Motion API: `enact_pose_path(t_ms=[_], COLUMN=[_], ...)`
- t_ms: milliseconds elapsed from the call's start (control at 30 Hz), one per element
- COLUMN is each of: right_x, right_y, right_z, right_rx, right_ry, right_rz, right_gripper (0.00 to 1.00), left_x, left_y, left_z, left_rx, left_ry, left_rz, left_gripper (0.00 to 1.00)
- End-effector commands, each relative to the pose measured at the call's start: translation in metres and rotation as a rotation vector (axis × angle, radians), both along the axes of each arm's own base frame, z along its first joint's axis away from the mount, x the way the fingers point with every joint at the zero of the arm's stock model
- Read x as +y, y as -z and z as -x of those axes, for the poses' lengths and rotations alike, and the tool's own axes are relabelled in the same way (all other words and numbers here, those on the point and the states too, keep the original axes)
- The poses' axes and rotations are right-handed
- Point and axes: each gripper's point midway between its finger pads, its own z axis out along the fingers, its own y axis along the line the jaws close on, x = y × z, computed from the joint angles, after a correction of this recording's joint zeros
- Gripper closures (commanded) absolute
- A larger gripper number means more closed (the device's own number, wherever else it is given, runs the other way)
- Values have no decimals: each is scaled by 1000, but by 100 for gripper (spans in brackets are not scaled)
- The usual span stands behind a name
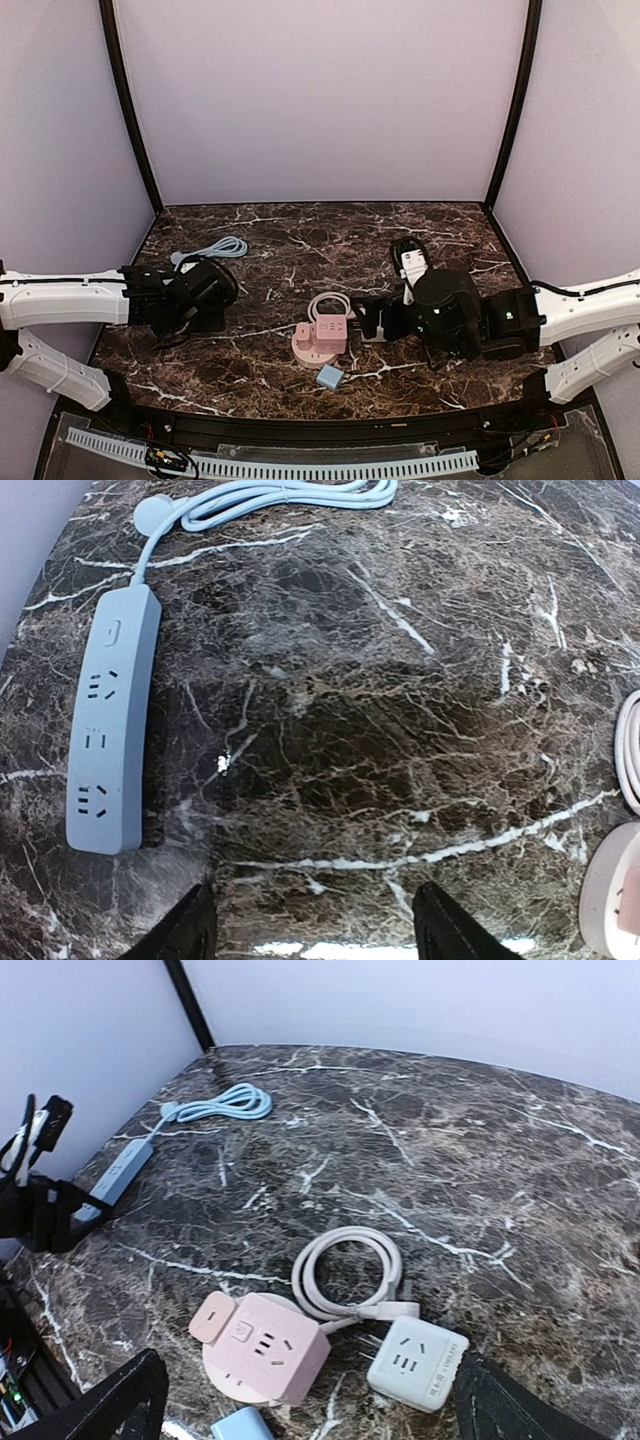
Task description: Insert the plug
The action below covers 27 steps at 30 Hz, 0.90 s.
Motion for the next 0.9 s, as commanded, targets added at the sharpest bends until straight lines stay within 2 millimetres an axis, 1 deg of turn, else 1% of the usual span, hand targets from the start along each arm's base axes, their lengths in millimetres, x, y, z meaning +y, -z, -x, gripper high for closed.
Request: enact_pose_path(t_ms=[0, 100, 133, 167, 200, 233, 333, 400, 533, 567, 600, 633, 667, 700, 800, 867], right_x=[30, 46, 53, 58, 63, 67, 74, 76, 77, 78, 77, 75, 73, 70, 61, 56], right_y=[-15, -12, -10, -8, -5, -2, 14, 28, 52, 56, 62, 69, 75, 82, 102, 111], right_z=[16, 31, 37, 44, 51, 57, 76, 84, 101, 105, 109, 111, 113, 114, 112, 109], right_rx=[-45, -31, -20, -11, -1, 8, 43, 74, 125, 133, 144, 158, 171, 185, 222, 232], right_ry=[-206, -319, -361, -400, -430, -448, -484, -482, -465, -463, -454, -439, -423, -404, -353, -317], right_rz=[-60, -63, -58, -54, -50, -46, -23, 5, 68, 79, 102, 120, 132, 142, 164, 171], right_gripper=[1, 1, 2, 2, 3, 3, 4, 7, 9, 10, 11, 12, 13, 14, 21, 25], left_x=[19, 27, 31, 30, 33, 33, 34, 32, 17, 9, 7, -1, -8, -12, -28, -38], left_y=[1, 0, 3, 0, 4, 2, 5, 6, 11, 12, 16, 19, 19, 23, 25, 25], left_z=[-3, -1, 1, 0, 2, 1, 4, 5, 8, 8, 10, 11, 10, 14, 19, 22], left_rx=[-29, -61, -64, -82, -82, -93, -93, -88, -72, -68, -61, -51, -59, -43, -39, -42], left_ry=[-15, -36, -41, -41, -41, -37, -20, 4, 102, 140, 159, 195, 225, 251, 327, 368], left_rz=[-39, -27, -33, -14, -17, -7, -4, 4, 50, 72, 77, 102, 116, 128, 129, 116], left_gripper=[31, 26, 25, 25, 24, 24, 23, 23, 23, 23, 23, 23, 23, 23, 24, 24])
